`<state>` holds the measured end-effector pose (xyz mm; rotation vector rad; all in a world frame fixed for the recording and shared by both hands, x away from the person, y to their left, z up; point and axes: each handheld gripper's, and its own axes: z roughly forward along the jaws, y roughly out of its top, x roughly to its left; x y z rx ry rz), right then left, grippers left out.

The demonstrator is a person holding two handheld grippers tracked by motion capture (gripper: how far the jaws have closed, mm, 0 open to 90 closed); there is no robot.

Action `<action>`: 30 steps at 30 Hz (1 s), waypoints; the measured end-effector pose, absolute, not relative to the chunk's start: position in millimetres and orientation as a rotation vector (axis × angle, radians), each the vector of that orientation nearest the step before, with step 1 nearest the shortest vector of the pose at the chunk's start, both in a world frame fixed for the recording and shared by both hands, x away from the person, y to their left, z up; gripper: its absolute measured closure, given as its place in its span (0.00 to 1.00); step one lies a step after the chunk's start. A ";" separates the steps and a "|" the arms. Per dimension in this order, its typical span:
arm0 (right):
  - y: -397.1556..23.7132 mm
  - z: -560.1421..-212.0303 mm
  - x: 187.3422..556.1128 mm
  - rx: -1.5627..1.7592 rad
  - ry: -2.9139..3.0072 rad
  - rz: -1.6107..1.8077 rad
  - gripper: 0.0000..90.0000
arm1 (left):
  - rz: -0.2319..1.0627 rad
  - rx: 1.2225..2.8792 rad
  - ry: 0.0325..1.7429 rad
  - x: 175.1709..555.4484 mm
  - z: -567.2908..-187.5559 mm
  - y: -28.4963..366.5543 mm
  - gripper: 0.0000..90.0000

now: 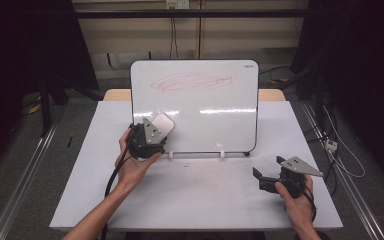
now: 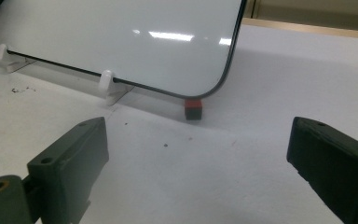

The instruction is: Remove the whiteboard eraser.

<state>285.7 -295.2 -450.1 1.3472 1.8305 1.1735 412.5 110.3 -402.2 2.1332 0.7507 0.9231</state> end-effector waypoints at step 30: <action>-294.8 -450.4 286.0 1.351 1.831 1.177 0.06 | 0.858 2.077 0.820 416.7 -403.9 110.7 0.35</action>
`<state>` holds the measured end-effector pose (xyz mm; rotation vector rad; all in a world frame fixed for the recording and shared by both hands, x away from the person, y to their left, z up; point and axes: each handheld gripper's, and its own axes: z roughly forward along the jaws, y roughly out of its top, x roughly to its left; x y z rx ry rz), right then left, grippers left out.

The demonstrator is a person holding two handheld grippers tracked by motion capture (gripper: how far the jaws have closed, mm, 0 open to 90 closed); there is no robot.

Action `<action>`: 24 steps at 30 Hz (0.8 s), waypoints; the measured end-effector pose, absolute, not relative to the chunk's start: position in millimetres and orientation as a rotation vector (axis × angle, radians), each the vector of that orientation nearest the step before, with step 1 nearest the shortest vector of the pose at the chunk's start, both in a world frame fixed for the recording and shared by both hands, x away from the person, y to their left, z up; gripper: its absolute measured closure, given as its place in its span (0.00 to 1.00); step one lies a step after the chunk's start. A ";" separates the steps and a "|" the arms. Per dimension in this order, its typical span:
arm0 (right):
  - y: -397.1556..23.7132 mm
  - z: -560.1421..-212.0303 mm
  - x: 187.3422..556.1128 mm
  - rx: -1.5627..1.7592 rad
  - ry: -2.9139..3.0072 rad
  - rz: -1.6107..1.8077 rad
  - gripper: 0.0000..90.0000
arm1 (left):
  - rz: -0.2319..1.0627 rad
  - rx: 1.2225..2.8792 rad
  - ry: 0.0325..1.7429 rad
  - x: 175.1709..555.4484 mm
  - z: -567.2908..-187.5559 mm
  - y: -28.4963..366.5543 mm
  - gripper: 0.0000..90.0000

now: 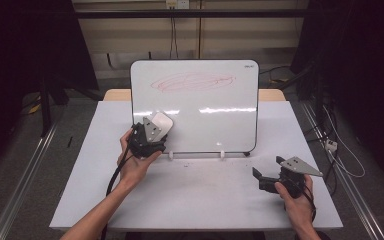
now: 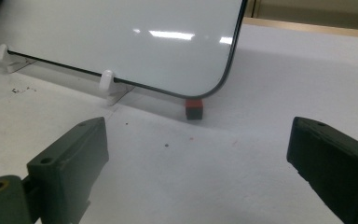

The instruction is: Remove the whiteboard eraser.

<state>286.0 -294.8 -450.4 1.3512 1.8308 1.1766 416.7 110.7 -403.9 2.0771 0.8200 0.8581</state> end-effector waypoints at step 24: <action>-294.1 -450.3 289.7 1.360 1.824 1.184 0.06 | 0.732 1.976 0.812 407.0 -387.0 128.3 0.34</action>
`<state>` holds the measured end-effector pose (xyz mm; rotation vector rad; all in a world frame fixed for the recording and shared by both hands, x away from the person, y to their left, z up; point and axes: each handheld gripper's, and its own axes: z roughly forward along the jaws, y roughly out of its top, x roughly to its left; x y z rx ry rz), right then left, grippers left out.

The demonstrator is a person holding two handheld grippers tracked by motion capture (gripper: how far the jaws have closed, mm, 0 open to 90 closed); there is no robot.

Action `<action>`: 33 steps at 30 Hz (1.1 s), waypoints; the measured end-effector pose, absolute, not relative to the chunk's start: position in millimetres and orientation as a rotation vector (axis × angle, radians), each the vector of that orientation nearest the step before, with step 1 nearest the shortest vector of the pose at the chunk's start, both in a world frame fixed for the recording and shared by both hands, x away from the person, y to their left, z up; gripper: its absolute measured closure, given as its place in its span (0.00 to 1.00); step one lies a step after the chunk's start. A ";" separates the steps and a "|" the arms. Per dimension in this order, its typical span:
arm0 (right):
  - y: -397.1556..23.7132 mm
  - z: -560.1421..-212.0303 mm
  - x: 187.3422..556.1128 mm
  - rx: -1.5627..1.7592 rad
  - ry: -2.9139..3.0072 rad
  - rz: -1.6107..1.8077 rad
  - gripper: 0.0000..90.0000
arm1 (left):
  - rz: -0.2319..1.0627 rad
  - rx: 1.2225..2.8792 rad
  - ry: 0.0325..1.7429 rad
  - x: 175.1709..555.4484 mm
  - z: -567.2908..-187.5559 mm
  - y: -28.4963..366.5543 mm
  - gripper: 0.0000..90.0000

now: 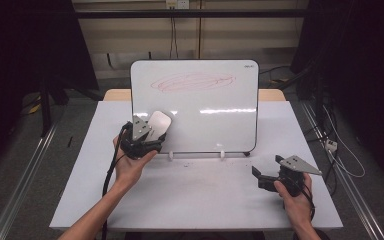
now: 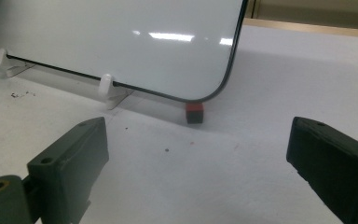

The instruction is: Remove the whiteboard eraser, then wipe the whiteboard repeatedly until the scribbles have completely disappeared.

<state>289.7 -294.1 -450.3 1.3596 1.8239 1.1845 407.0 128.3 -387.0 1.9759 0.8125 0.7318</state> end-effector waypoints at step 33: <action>-296.2 -449.9 287.1 1.352 1.818 1.201 0.06 | 0.777 1.894 0.778 405.1 -334.9 127.5 0.35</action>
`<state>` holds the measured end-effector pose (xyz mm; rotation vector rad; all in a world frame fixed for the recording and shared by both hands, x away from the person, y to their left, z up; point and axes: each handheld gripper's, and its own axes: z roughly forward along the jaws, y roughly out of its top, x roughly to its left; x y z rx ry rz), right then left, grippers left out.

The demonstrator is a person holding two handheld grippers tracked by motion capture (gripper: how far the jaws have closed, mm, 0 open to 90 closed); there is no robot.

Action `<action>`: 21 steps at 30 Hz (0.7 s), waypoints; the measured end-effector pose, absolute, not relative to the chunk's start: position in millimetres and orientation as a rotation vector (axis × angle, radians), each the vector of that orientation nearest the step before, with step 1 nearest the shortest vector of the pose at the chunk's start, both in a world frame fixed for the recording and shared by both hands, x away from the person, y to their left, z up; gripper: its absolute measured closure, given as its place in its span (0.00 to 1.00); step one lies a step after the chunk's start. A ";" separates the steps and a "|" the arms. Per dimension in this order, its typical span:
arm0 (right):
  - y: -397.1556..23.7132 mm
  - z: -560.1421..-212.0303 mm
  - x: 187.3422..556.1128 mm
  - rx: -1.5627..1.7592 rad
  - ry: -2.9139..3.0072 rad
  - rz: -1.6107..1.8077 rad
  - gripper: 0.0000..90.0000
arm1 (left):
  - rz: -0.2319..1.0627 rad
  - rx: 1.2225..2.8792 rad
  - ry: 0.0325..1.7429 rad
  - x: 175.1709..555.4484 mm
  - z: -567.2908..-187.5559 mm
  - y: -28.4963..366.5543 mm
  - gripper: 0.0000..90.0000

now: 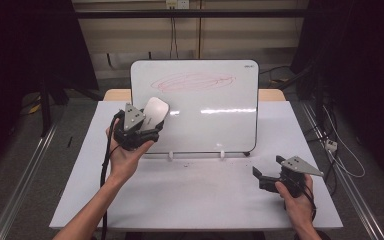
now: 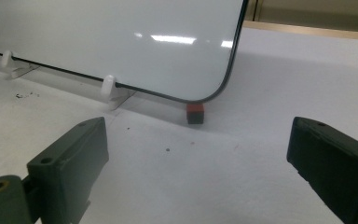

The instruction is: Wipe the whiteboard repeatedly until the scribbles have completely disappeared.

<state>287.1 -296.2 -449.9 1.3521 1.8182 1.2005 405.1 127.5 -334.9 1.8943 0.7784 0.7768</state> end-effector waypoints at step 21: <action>-295.6 -450.1 287.5 1.351 1.825 1.200 0.06 | 0.876 1.902 0.798 446.7 -314.0 121.2 0.34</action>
